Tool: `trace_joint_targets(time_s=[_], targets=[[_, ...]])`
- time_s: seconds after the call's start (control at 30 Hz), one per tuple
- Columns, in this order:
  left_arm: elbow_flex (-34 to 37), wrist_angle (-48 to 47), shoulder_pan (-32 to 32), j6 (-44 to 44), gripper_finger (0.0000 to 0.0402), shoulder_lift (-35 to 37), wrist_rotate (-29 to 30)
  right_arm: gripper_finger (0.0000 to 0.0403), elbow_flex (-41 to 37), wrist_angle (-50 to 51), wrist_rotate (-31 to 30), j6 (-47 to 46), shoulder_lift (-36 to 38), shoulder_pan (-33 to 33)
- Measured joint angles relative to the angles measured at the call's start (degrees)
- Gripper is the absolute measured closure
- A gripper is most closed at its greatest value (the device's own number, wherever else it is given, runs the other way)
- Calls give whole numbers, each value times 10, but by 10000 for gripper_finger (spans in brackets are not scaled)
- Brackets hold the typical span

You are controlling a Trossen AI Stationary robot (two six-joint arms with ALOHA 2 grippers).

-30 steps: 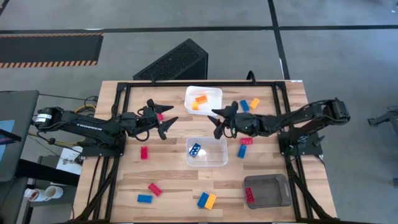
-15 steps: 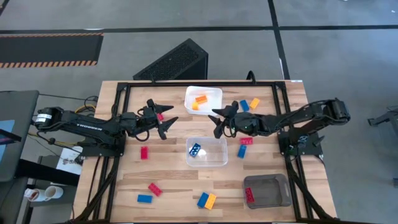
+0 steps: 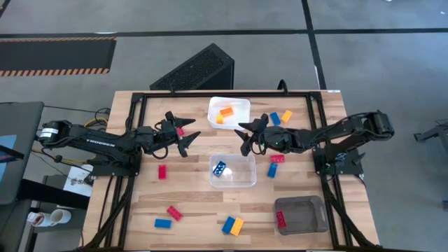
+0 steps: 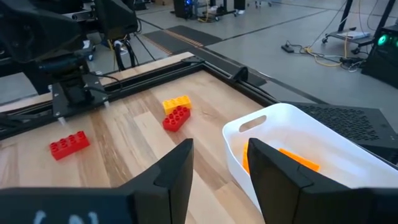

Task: Sort & place blocks by color
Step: Put the red game piece into the black bin

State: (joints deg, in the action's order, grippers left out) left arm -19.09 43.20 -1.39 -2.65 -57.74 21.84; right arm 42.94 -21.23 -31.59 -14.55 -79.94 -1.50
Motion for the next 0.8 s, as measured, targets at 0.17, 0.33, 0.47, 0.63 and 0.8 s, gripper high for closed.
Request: trace_joint_targets(time_s=[0.17,0.33,0.47,0.63,0.8], targets=[[0,0,0,0,143,0,0,230,0,4,0,0,0,0],[0,0,0,0,143,0,0,230,0,11,0,9,0,0],[0,0,0,-1,143,0,0,230,0,11,0,9,0,0],[0,-5,0,-10,143,0,-1,230,0,11,0,9,0,0],[0,-6,0,-15,143,0,-4,230,0,11,1,9,0,0]])
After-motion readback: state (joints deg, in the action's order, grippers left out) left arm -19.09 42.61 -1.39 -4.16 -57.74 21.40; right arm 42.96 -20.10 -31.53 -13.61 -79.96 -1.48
